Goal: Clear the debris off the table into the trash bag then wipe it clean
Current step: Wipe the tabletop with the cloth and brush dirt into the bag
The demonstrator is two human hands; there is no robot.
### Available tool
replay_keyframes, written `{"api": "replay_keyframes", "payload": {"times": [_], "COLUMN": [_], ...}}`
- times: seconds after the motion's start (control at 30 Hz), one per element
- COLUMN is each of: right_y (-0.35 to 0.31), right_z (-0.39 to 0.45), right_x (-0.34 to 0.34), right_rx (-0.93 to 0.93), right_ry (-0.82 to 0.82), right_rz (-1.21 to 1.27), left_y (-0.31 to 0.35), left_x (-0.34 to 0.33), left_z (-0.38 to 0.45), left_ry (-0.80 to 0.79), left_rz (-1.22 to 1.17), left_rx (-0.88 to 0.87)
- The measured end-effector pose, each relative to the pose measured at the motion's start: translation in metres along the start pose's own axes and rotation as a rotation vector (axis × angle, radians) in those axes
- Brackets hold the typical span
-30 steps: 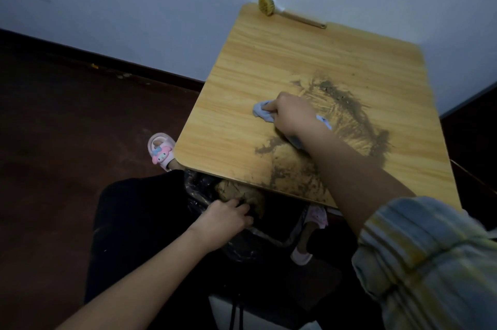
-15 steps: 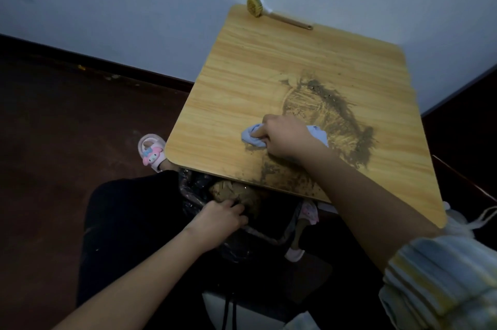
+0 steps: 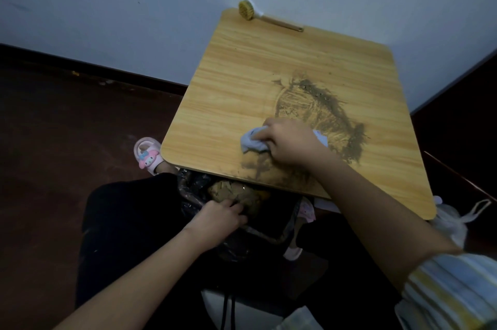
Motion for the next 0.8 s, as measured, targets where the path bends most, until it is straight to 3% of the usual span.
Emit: {"api": "replay_keyframes", "payload": {"times": [0.1,0.27,0.8], "right_y": [0.017,0.017,-0.021], "right_z": [0.009,0.013,-0.034], "right_x": [0.005,-0.002,-0.02], "right_rx": [-0.137,-0.218,-0.031], "right_ry": [0.045,-0.051,-0.074], "right_rz": [0.053,0.013,-0.034], "left_y": [0.001,0.001,-0.001], "left_x": [0.001,0.0,-0.004], "left_z": [0.0,-0.001,-0.002], "left_ry": [0.006,0.016,0.035], "left_rz": [-0.004,-0.006,-0.006], "left_rx": [-0.003,-0.004,0.008]}}
Point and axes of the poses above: each hand's wrist, its own z-axis towards the middle knuckle, its own x-axis out of the back of the hand, y = z × x, the point moved 1 cm from there along z, towards the middle knuckle, and after that the axes turned 4 degrees about -y, right-handed, at the moved point
